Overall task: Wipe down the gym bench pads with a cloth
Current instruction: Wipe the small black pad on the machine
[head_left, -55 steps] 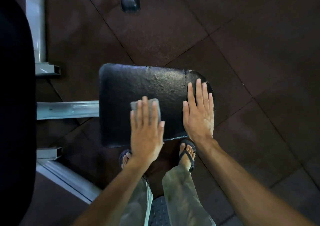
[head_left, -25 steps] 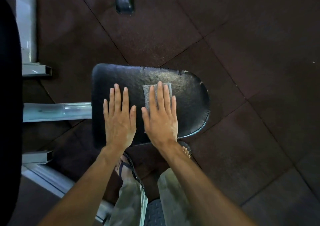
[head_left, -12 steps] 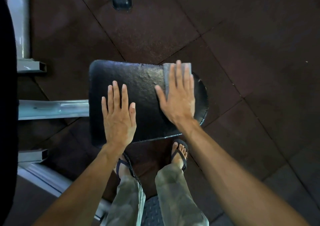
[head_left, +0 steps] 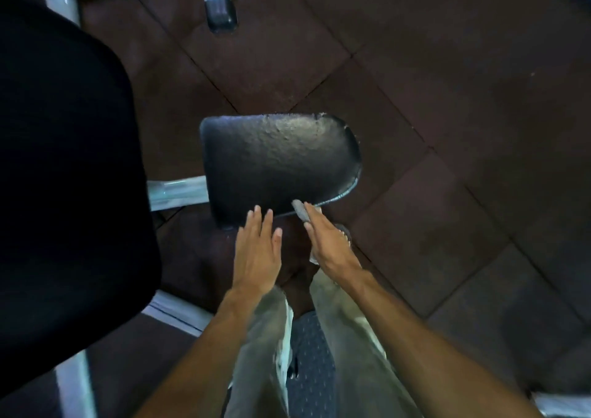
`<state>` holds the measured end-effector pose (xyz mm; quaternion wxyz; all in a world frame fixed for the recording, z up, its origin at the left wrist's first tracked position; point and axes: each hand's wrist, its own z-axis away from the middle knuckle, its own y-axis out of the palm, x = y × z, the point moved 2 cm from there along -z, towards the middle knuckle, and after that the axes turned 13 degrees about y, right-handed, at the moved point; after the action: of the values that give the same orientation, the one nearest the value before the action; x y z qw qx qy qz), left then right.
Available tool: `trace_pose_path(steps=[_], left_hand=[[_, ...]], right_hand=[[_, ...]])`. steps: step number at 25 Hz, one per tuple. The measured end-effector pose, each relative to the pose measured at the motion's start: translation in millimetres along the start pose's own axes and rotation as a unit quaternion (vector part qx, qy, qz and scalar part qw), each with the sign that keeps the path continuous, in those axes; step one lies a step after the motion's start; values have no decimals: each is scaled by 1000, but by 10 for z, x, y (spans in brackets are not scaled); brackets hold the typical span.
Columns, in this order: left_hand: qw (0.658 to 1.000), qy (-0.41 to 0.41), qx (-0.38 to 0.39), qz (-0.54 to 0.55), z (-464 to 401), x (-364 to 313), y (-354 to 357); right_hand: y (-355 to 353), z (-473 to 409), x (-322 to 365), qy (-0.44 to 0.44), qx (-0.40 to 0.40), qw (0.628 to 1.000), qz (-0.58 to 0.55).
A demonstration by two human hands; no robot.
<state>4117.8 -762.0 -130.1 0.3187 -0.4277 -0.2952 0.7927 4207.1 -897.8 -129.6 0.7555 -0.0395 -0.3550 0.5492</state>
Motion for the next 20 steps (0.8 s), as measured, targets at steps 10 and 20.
trace_pose_path(steps=[10, 20], left_hand=[[982, 133, 126, -41, 1320, -1139, -472], [887, 364, 216, -185, 1481, -3407, 617]], right_hand=[[-319, 2143, -355, 170, -120, 969, -136], [-1036, 3463, -2192, 267, -281, 857, -341]])
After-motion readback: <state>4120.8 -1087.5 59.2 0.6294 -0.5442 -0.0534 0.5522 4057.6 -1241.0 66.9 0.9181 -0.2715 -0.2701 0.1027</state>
